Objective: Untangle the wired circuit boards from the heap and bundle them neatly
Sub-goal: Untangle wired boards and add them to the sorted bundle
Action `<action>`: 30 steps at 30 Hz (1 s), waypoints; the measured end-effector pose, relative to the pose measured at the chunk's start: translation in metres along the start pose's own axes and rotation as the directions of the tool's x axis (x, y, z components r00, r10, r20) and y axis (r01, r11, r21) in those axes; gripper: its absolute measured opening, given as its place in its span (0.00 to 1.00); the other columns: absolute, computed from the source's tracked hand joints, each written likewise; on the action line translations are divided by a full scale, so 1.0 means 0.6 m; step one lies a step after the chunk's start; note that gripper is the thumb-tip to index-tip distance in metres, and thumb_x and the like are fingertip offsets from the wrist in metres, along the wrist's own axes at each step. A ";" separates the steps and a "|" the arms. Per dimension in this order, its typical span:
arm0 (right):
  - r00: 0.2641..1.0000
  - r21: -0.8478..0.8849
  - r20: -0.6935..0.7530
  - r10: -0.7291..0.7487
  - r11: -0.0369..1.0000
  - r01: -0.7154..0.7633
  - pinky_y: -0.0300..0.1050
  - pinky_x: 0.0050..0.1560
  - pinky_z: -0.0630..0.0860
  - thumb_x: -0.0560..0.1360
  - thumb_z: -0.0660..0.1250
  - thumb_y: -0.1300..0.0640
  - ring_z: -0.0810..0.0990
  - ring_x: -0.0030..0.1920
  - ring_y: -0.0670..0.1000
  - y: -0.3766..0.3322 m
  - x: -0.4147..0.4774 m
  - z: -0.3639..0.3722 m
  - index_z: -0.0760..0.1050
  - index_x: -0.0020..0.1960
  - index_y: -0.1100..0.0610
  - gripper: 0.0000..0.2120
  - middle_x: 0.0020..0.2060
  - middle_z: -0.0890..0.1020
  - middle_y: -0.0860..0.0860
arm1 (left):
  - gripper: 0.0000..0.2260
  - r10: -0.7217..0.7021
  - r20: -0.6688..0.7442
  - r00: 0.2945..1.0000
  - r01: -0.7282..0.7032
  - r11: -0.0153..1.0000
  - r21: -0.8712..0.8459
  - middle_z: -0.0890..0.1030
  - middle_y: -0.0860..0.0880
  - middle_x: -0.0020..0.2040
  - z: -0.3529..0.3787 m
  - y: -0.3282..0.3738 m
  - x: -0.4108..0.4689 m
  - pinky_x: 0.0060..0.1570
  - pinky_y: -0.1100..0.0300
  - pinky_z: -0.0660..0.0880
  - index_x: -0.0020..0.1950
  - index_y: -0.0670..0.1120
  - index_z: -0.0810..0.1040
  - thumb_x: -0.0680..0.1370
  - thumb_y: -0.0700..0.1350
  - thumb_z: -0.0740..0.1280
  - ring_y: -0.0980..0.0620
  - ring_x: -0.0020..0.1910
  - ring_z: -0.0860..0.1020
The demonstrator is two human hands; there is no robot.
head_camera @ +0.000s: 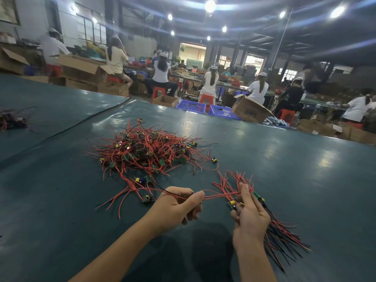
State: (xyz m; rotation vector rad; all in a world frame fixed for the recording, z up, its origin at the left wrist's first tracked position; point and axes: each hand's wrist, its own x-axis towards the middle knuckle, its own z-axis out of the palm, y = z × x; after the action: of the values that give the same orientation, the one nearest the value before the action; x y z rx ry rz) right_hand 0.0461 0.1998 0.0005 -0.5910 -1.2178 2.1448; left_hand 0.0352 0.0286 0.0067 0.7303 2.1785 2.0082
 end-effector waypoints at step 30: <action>0.990 -0.196 0.061 -0.130 0.971 0.140 0.36 0.20 0.68 0.76 0.70 0.49 0.71 0.22 0.44 -0.014 -0.001 -0.005 0.76 0.43 0.54 0.09 0.31 0.81 0.49 | 0.11 0.308 -0.165 0.937 -0.014 0.505 0.863 0.79 0.57 0.55 -0.065 -0.049 0.015 0.52 0.59 0.74 0.59 0.53 0.79 0.79 0.53 0.63 0.56 0.53 0.76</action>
State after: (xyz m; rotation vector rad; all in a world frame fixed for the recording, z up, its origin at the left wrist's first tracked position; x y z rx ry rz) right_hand 0.0506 0.2047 0.0068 -0.5270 -1.4687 1.9475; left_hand 0.0044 -0.0041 -0.0143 0.7312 3.4388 0.9529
